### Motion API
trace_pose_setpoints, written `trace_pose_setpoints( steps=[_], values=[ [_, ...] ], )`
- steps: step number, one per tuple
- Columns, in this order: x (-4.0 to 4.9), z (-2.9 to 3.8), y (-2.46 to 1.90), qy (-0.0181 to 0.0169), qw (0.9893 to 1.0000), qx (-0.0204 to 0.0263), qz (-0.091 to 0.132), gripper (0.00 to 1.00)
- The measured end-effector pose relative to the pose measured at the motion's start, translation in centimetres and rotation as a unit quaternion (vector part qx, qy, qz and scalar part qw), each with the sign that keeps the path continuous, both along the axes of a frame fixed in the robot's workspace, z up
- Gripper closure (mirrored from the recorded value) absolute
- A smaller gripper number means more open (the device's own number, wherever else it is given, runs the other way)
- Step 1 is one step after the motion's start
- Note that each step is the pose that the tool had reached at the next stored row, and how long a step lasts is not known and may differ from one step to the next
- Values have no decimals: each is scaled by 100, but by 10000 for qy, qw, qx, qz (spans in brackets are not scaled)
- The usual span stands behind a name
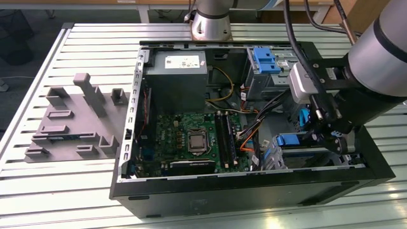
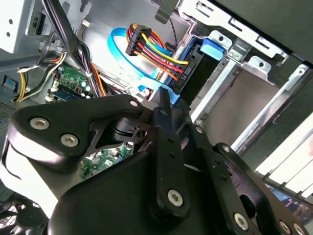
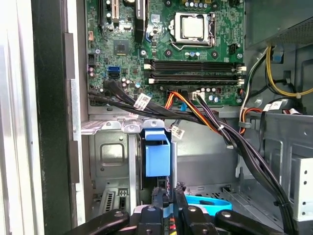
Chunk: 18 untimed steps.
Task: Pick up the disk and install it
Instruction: 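Insert the second disk wire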
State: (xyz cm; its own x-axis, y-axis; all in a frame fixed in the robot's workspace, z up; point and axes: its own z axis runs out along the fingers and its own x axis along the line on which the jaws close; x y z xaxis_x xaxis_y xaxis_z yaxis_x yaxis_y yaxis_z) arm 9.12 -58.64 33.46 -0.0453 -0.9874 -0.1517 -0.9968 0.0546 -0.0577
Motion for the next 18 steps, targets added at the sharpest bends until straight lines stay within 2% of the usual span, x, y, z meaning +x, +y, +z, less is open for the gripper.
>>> trace_pose_setpoints(
  steps=[4,9,11,18],
  values=[
    [0,77,0,9,10000,0,0,76],
    [0,81,0,10,10000,1,0,78],
    [0,82,0,9,10000,1,0,89],
    [0,84,0,10,10000,1,0,89]
  ],
)
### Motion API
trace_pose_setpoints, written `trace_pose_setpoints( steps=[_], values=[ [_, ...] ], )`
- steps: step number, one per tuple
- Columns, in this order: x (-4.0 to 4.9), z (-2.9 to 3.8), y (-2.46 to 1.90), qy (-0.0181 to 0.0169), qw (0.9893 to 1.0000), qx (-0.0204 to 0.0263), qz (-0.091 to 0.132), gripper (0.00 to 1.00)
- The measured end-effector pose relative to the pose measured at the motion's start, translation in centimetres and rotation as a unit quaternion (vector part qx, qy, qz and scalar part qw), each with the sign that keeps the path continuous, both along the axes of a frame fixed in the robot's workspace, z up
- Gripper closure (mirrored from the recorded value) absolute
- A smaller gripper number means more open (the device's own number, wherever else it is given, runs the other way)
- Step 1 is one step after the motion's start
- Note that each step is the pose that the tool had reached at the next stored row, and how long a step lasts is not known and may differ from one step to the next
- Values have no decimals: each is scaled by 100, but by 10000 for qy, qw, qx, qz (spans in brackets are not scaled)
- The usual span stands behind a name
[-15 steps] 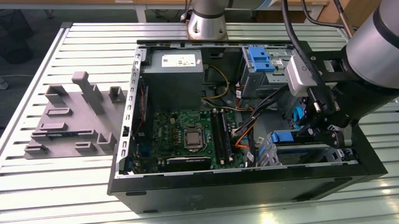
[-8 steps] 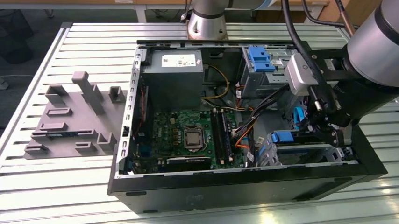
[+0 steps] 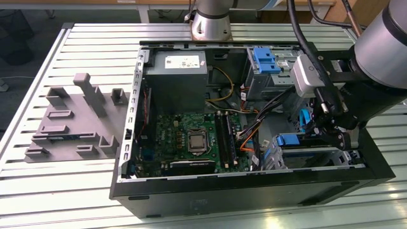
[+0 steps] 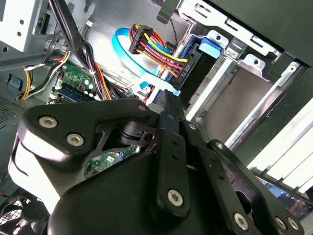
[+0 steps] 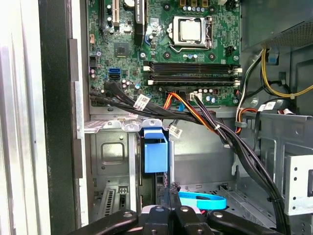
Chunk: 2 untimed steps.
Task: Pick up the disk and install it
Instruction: 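Insert the second disk wire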
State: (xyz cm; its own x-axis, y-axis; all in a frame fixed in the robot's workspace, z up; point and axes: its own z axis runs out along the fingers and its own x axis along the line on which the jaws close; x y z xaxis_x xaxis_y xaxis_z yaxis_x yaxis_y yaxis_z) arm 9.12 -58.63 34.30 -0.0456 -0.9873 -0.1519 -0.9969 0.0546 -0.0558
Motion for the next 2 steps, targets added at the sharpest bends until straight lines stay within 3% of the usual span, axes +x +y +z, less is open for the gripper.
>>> trace_pose_setpoints(
  steps=[2],
  values=[
    [0,0,0,0,10000,0,0,89]
  ],
)
